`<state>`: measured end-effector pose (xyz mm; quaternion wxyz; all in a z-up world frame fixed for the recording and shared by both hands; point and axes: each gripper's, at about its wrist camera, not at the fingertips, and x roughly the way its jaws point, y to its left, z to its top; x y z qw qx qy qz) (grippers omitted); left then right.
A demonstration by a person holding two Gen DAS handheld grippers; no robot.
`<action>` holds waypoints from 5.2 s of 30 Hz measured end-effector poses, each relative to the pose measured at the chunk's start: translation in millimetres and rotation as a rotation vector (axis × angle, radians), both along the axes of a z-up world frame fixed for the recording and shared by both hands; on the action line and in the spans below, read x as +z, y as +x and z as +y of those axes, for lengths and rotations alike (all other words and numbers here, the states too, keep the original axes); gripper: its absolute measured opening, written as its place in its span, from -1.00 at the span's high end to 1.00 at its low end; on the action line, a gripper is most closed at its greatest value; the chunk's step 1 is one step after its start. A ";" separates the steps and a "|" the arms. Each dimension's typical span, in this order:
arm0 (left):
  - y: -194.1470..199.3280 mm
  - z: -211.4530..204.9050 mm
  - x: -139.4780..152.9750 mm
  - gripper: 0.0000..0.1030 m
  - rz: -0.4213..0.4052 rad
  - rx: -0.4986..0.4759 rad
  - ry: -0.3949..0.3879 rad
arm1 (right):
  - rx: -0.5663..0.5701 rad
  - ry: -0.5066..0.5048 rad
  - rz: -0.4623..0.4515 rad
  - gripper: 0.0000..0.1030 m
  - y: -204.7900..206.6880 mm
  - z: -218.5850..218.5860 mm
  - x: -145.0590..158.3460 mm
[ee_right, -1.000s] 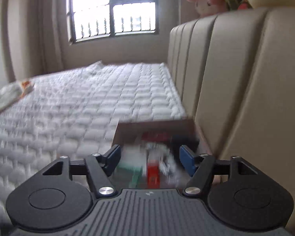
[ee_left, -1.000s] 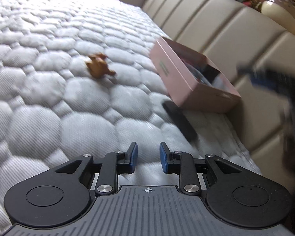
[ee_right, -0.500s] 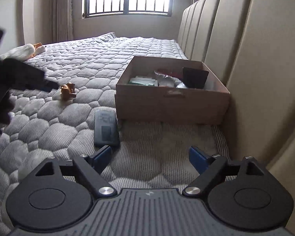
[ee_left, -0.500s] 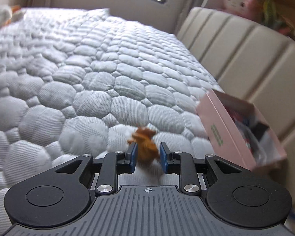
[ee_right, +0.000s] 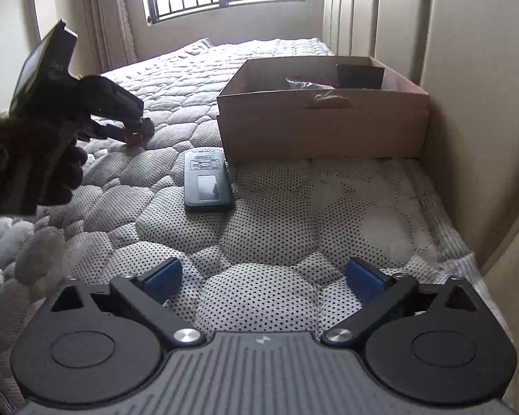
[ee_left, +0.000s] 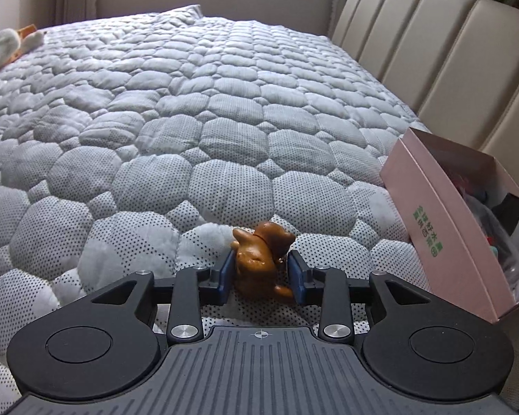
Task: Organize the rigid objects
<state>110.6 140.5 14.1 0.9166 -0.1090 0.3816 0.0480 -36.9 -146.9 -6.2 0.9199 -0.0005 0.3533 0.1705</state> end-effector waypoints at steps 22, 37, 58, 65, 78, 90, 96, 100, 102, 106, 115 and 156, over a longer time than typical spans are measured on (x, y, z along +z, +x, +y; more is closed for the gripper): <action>-132.8 -6.0 7.0 0.31 0.001 -0.267 -0.218 | 0.064 0.037 0.052 -0.18 37.4 15.8 28.7; -150.4 -9.5 8.2 0.31 0.032 -0.327 -0.276 | 0.161 0.004 0.097 0.01 94.5 70.6 20.6; -173.9 -65.6 14.6 0.31 0.084 -0.479 -0.242 | 0.100 -0.043 -0.014 0.25 -14.5 20.7 72.2; -148.6 -101.8 38.5 0.31 0.048 -0.518 -0.233 | -0.004 -0.054 -0.043 0.25 -49.7 -20.2 65.2; 11.9 -164.5 114.9 0.31 -0.207 -0.425 -0.248 | -0.043 -0.035 -0.111 0.25 -62.6 -43.4 53.8; 28.5 -162.1 79.1 0.31 -0.099 -0.358 -0.185 | -0.056 -0.056 -0.086 0.25 -56.3 -44.6 38.1; -38.1 -137.9 64.5 0.31 -0.082 -0.423 -0.149 | -0.045 -0.070 -0.060 0.25 -48.2 -37.2 33.7; -82.1 -110.8 54.5 0.31 -0.072 -0.426 -0.138 | -0.052 -0.113 -0.035 0.25 -37.7 -29.8 33.3; -97.1 -96.1 48.4 0.31 -0.078 -0.417 -0.129 | -0.059 -0.117 -0.030 0.25 -30.4 -29.0 39.2; -122.3 -73.4 42.6 0.31 -0.097 -0.399 -0.103 | -0.087 -0.125 -0.071 0.25 -9.9 -27.2 66.0; -131.6 -42.8 22.0 0.31 -0.082 -0.319 -0.152 | -0.212 -0.107 -0.385 -0.56 98.9 11.2 158.7; -147.0 -141.4 -25.7 0.31 -0.160 -0.243 0.060 | -0.204 -0.152 -0.102 -0.84 23.5 -21.3 -19.5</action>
